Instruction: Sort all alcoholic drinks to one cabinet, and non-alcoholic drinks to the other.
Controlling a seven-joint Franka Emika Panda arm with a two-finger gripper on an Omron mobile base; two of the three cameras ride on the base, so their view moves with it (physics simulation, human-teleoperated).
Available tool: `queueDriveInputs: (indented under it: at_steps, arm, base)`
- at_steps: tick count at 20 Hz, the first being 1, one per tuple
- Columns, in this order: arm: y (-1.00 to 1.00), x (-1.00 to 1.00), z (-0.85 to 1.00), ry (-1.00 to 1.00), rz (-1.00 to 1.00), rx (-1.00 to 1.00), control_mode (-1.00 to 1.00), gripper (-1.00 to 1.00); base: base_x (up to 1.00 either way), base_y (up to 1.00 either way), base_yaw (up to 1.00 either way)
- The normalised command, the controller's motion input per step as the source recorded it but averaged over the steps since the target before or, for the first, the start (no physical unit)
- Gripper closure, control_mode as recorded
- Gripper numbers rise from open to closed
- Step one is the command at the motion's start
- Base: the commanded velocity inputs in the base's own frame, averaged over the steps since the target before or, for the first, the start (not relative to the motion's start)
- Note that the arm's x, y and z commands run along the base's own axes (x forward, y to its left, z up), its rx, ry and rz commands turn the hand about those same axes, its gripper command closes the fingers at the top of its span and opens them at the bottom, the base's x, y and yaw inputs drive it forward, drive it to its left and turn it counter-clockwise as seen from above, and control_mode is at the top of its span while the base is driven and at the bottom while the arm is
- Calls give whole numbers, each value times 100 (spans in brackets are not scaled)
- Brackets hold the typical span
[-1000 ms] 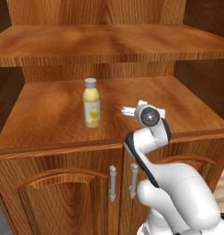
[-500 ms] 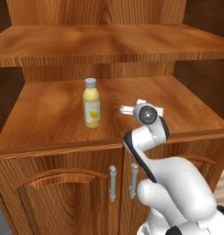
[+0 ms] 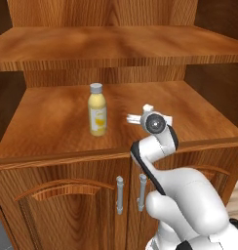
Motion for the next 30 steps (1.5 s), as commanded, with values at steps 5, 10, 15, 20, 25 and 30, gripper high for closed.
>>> queueDriveInputs:
  at_steps: [5,10,15,20,25,30]
  arm:
    - [0,-7,0,-1,0,0,-100,-100]
    - [2,-29,4,-2,0,0,-100,-100]
    - [14,-34,14,0,0,0,-100,-100]
    - [27,-31,23,0,0,0,-100,-100]
    - [17,-45,33,0,-4,-1,-100,-100]
    - [5,-67,31,0,-11,-1,-100,-100]
  base:
    - [0,0,0]
    - [0,0,0]
    - [0,0,0]
    - [0,0,0]
    - [0,0,0]
    - [0,0,0]
